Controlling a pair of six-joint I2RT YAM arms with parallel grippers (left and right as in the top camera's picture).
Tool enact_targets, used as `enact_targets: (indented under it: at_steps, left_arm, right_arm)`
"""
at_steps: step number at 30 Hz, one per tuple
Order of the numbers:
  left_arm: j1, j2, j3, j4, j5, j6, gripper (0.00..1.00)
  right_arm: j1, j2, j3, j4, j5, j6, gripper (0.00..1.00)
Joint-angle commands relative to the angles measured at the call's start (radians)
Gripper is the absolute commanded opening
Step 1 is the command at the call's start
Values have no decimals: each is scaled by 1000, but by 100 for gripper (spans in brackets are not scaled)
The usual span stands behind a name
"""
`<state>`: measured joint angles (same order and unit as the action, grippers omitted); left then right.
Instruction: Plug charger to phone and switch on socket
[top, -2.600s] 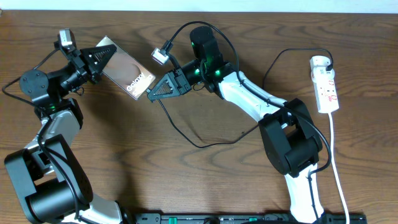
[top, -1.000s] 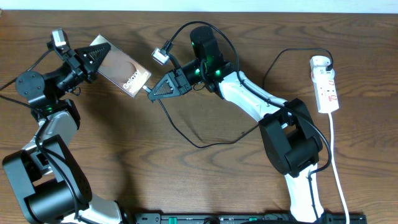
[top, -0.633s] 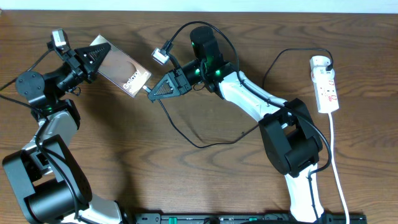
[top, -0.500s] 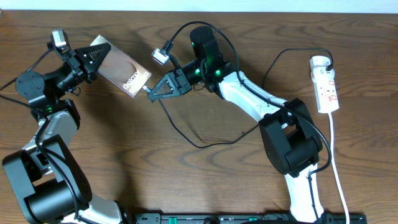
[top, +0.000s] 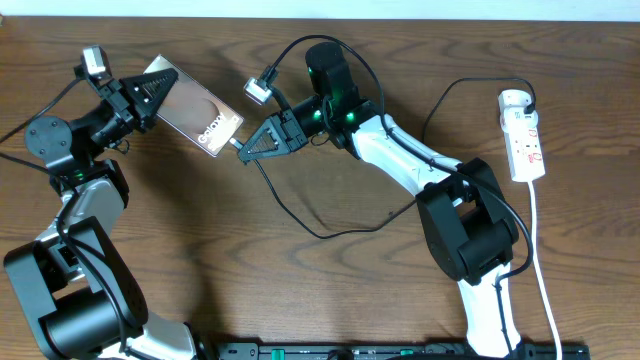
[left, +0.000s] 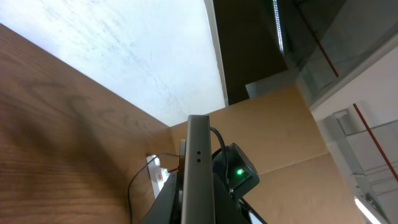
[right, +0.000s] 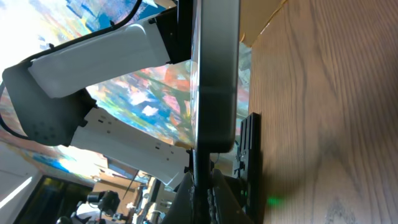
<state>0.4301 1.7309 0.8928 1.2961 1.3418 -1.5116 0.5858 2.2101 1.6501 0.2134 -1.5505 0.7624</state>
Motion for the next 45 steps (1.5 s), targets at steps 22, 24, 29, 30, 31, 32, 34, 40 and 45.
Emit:
enact_targets:
  at_steps: [22, 24, 29, 30, 31, 32, 34, 40, 45]
  left_arm:
    - [-69, -16, 29, 19, 87, 10, 7]
    - [-69, -16, 29, 19, 88, 6, 7]
    - [-74, -16, 29, 19, 102, -6, 7]
    - [-75, -16, 29, 19, 105, -8, 7]
    - [-78, -16, 29, 19, 107, -9, 7]
    - [-80, -16, 29, 19, 108, -9, 7]
    - [-82, -16, 29, 19, 105, -8, 7]
    - [-80, -16, 29, 19, 86, -8, 7]
    - [-63, -16, 29, 19, 82, 0, 7]
  right_arm:
    - [5, -35, 19, 19, -5, 46, 1]
    - [4, -35, 19, 25, -5, 45, 1]
    - [2, -35, 19, 42, -5, 53, 1]
    - [1, -35, 19, 42, 0, 53, 1]
    - [0, -35, 19, 44, 0, 53, 1]
    - [0, -35, 19, 48, -1, 53, 1]
    - [-1, -35, 19, 49, -1, 53, 1]
    - [-3, -35, 19, 49, -8, 53, 38]
    - [-3, -35, 19, 49, -8, 52, 75]
